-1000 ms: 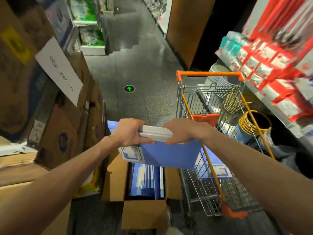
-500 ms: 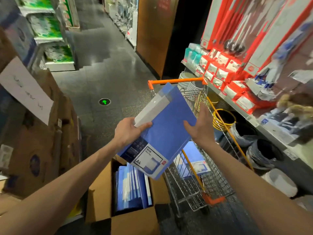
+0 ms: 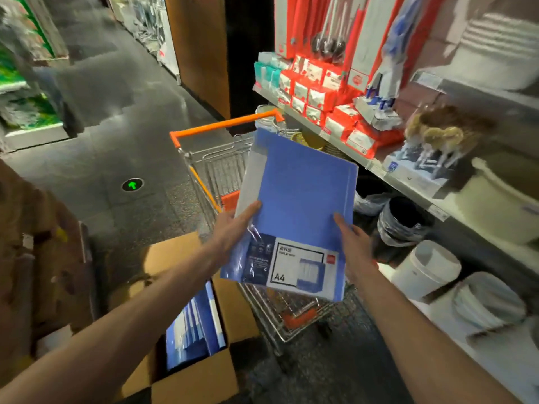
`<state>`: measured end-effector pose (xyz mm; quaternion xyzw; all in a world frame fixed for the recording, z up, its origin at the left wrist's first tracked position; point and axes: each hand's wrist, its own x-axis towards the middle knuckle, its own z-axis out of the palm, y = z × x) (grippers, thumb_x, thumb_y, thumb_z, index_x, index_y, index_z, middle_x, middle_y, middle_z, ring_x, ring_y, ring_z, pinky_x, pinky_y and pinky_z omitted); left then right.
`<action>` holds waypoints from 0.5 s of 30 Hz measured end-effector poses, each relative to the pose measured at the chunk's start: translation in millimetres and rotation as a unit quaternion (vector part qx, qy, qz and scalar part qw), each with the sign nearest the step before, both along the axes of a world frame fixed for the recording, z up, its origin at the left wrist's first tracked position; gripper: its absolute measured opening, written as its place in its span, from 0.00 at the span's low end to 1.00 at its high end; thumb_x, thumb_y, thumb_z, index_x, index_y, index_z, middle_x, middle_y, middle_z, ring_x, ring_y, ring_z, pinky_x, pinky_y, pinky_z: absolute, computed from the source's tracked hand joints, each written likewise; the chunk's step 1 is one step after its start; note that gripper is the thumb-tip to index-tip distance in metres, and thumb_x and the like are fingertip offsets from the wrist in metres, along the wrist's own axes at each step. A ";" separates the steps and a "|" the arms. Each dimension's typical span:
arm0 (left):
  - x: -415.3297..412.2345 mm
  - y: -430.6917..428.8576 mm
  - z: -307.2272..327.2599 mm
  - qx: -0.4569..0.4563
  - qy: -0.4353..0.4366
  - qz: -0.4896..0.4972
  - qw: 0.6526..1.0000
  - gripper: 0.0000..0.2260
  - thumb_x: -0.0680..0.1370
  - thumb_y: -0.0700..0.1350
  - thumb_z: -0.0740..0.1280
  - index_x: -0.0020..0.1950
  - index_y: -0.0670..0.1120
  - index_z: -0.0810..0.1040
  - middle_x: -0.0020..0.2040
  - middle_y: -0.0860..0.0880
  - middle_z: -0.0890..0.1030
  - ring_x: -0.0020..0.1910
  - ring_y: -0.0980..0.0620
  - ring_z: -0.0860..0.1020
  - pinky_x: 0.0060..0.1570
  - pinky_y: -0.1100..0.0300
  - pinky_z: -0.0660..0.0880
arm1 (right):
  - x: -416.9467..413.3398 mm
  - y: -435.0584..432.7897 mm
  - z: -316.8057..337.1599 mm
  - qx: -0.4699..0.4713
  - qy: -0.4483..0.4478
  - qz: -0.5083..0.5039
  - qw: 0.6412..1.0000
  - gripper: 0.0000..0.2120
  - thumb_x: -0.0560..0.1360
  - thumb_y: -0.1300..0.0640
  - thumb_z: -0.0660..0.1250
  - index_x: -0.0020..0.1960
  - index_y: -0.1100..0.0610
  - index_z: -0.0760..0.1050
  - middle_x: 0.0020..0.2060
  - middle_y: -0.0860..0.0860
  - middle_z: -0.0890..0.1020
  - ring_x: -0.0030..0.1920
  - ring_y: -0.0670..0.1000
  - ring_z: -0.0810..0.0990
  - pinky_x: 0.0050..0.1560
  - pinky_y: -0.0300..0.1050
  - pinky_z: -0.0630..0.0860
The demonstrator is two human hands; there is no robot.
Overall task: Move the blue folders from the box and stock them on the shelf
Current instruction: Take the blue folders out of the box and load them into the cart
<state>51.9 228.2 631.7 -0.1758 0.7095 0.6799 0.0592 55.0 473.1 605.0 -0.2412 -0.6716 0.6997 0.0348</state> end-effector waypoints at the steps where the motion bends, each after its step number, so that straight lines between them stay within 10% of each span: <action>1: -2.9 23.1 -2.3 0.010 -0.017 -0.012 1.000 0.15 0.78 0.54 0.72 0.52 0.41 0.83 0.38 0.53 0.83 0.32 0.58 0.82 0.29 0.65 0.76 | -1.6 23.5 -2.2 -0.009 -0.001 -0.018 1.000 0.16 0.74 0.46 0.73 0.53 0.57 0.79 0.50 0.50 0.84 0.48 0.52 0.83 0.46 0.50 0.82; 6: -18.7 85.3 -22.5 0.080 -0.124 -0.107 0.983 0.38 0.62 0.68 0.78 0.63 0.45 0.81 0.54 0.46 0.86 0.53 0.44 0.85 0.61 0.44 0.78 | -18.8 103.1 -7.7 0.029 -0.007 -0.027 0.999 0.16 0.75 0.41 0.71 0.48 0.55 0.78 0.49 0.53 0.84 0.50 0.58 0.84 0.49 0.63 0.82; 12: -41.9 119.7 -38.7 0.037 -0.120 -0.005 0.992 0.26 0.71 0.66 0.73 0.53 0.46 0.82 0.43 0.47 0.87 0.43 0.45 0.86 0.47 0.51 0.81 | -55.3 124.4 -15.7 0.037 -0.010 0.019 0.999 0.15 0.78 0.47 0.69 0.52 0.61 0.77 0.46 0.52 0.83 0.42 0.50 0.82 0.36 0.41 0.80; 15: -64.0 110.3 -50.4 0.085 -0.131 0.025 0.987 0.34 0.65 0.70 0.75 0.58 0.45 0.81 0.49 0.44 0.87 0.48 0.41 0.86 0.57 0.43 0.80 | -79.8 113.2 -25.0 0.076 -0.016 0.040 0.996 0.16 0.78 0.45 0.68 0.50 0.59 0.78 0.45 0.51 0.84 0.46 0.54 0.83 0.48 0.54 0.82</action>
